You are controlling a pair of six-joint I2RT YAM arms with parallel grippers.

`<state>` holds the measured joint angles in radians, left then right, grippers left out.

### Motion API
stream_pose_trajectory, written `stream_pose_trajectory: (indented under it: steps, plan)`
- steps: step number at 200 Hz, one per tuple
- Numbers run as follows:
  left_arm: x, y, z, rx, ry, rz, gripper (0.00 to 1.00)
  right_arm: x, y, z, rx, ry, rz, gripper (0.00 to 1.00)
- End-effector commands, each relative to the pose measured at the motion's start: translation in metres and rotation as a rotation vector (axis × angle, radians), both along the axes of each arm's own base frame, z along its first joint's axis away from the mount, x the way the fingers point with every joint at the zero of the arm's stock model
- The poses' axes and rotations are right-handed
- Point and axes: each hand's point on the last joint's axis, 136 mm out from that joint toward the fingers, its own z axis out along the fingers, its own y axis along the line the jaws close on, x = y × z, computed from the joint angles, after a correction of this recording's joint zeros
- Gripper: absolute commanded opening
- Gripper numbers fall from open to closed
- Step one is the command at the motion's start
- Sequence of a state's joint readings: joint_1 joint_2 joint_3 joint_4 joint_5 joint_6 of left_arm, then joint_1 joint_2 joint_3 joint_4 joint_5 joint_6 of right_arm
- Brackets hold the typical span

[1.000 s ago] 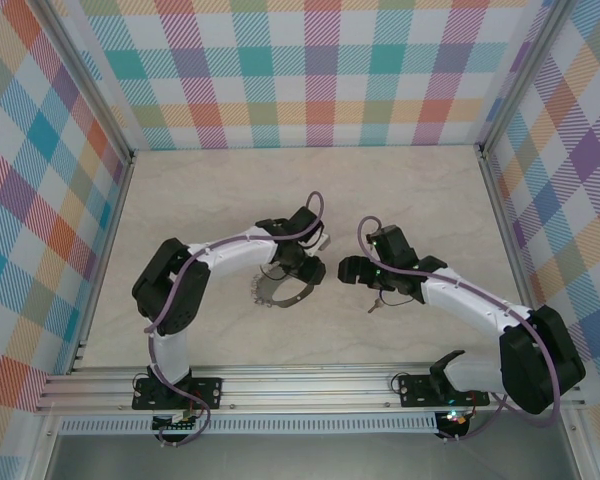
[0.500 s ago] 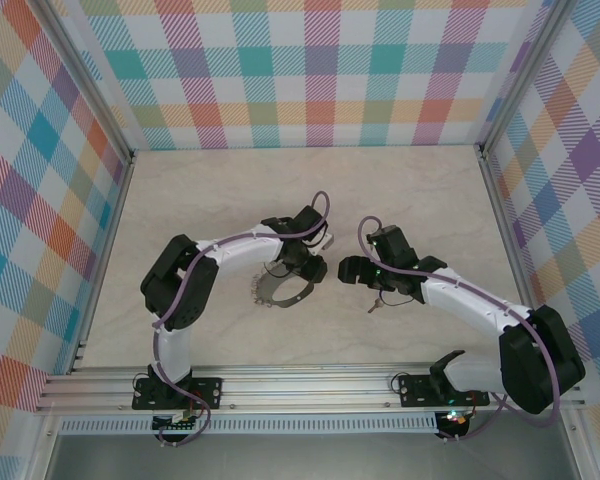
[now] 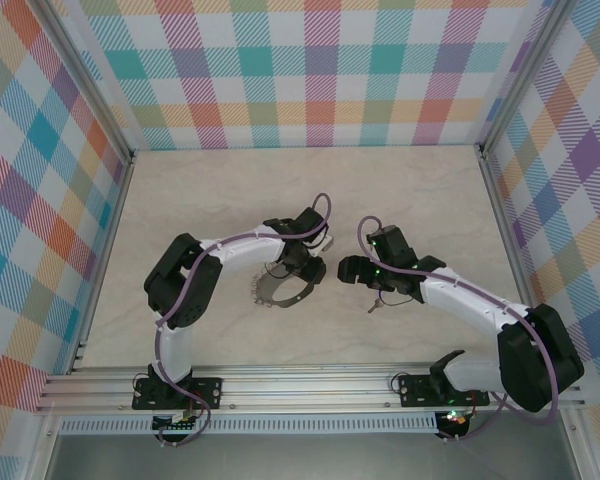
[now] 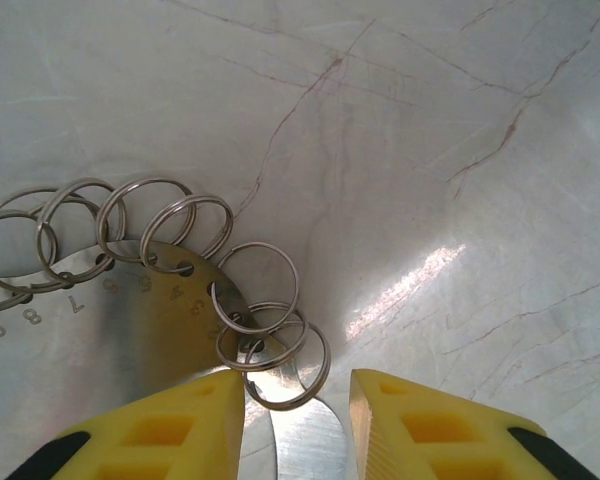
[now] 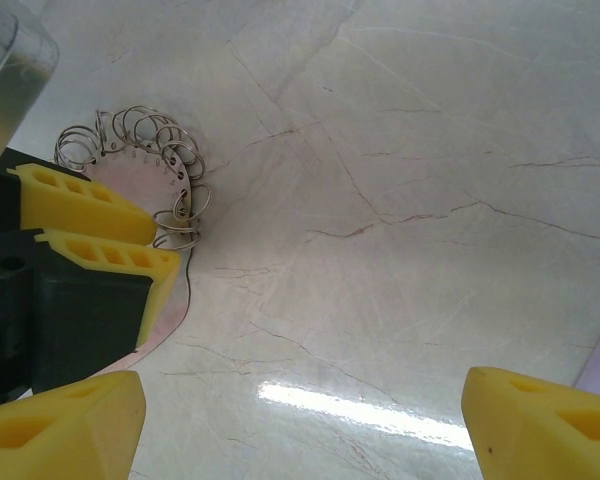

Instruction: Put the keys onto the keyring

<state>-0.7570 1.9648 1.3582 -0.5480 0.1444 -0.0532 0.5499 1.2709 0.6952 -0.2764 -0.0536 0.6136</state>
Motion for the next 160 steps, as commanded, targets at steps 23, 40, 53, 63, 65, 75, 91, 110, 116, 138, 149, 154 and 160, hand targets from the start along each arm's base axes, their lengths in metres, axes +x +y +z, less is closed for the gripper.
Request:
stream_pose_trajectory:
  steps: [23, 40, 53, 63, 65, 75, 91, 110, 116, 138, 149, 154, 160]
  plan:
    - [0.0067, -0.0033, -0.0006, 0.027, -0.041, -0.017, 0.33, 0.0009, 0.0018, -0.0037, 0.014, 0.007, -0.001, 0.83]
    - [0.0090, -0.0037, 0.0001, 0.028, -0.052, -0.014, 0.31, 0.0012, 0.0024, -0.0036, 0.018, 0.006, 0.001, 0.83]
    - [0.0104, -0.0039, 0.0002, 0.029, -0.056, -0.014, 0.30, 0.0008, 0.0028, -0.0043, 0.019, 0.008, 0.002, 0.83]
    - [0.0112, -0.0045, -0.0002, 0.030, -0.057, -0.014, 0.30, 0.0008, 0.0028, -0.0047, 0.020, 0.008, 0.003, 0.83]
    - [0.0113, -0.0047, 0.0000, 0.030, -0.058, -0.014, 0.30, 0.0007, 0.0027, -0.0049, 0.019, 0.008, 0.003, 0.83]
    - [0.0115, -0.0046, -0.0009, 0.032, -0.055, -0.013, 0.29, 0.0011, 0.0032, -0.0042, 0.022, 0.006, 0.004, 0.83]
    - [0.0119, -0.0059, -0.0019, 0.030, -0.053, -0.015, 0.27, 0.0009, 0.0035, -0.0049, 0.023, 0.007, 0.005, 0.83]
    - [0.0115, -0.0072, -0.0017, 0.026, -0.049, -0.016, 0.27, 0.0008, 0.0033, -0.0055, 0.022, 0.007, 0.006, 0.83]
    - [0.0119, -0.0079, -0.0010, 0.021, -0.049, -0.016, 0.27, 0.0012, 0.0036, -0.0052, 0.022, 0.006, 0.006, 0.83]
    - [0.0111, -0.0092, -0.0010, 0.015, -0.043, -0.015, 0.25, 0.0010, 0.0041, -0.0062, 0.023, 0.008, 0.007, 0.83]
    - [0.0107, -0.0101, -0.0007, 0.012, -0.042, -0.017, 0.25, 0.0010, 0.0042, -0.0065, 0.023, 0.008, 0.008, 0.83]
    - [0.0105, -0.0100, -0.0014, 0.012, -0.039, -0.017, 0.25, 0.0012, 0.0040, -0.0067, 0.023, 0.009, 0.007, 0.83]
    - [0.0109, -0.0104, -0.0009, 0.009, -0.040, -0.016, 0.25, 0.0009, 0.0040, -0.0071, 0.023, 0.010, 0.007, 0.82]
